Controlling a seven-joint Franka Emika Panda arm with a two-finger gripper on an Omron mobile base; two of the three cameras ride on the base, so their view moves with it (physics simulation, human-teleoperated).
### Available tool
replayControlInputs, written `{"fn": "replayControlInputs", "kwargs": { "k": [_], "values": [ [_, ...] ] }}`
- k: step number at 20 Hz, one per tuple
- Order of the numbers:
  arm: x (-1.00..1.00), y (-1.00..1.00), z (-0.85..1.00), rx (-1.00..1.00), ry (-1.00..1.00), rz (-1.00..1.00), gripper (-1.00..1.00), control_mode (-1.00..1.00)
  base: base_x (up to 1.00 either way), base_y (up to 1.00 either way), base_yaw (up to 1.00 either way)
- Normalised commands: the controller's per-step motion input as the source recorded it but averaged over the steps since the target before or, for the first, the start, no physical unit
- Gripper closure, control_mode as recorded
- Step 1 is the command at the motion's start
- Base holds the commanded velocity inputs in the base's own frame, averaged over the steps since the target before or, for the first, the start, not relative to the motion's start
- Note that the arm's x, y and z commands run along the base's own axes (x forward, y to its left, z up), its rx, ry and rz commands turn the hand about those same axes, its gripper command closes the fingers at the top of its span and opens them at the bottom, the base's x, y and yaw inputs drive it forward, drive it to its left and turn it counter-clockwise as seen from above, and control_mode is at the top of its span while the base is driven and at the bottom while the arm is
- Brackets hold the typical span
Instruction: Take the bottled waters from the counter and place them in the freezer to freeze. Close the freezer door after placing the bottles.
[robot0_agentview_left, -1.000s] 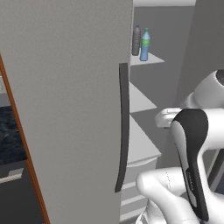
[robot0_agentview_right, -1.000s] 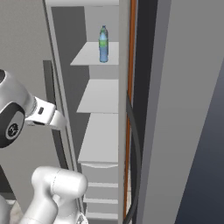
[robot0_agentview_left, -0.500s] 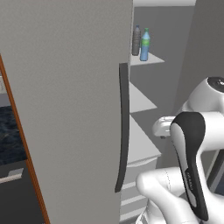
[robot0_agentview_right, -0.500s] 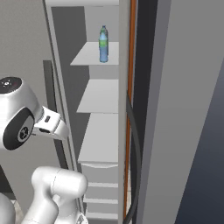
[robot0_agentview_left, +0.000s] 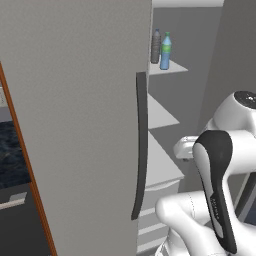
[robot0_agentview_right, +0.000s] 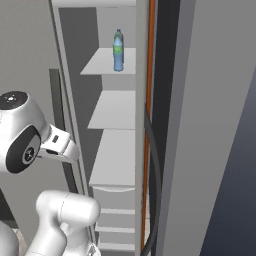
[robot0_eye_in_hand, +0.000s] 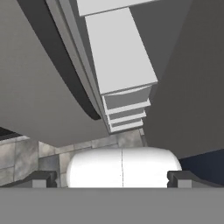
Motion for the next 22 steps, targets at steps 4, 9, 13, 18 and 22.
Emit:
{"fn": "replayControlInputs", "kwargs": {
  "k": [4,9,13,18,22],
  "values": [
    [0.00,0.00,0.00,0.00,0.00,0.00,-1.00,-1.00,0.00,0.00,0.00],
    [0.00,0.00,0.00,0.00,0.00,0.00,-1.00,1.00,-0.17,0.00,0.00],
    [0.00,0.00,0.00,0.00,0.00,0.00,-1.00,1.00,-0.55,-0.14,0.00],
    [0.00,0.00,0.00,0.00,0.00,0.00,-1.00,1.00,-0.61,-0.04,0.00],
    [0.00,0.00,0.00,0.00,0.00,0.00,-1.00,1.00,-0.66,0.00,0.02]
  ]
}}
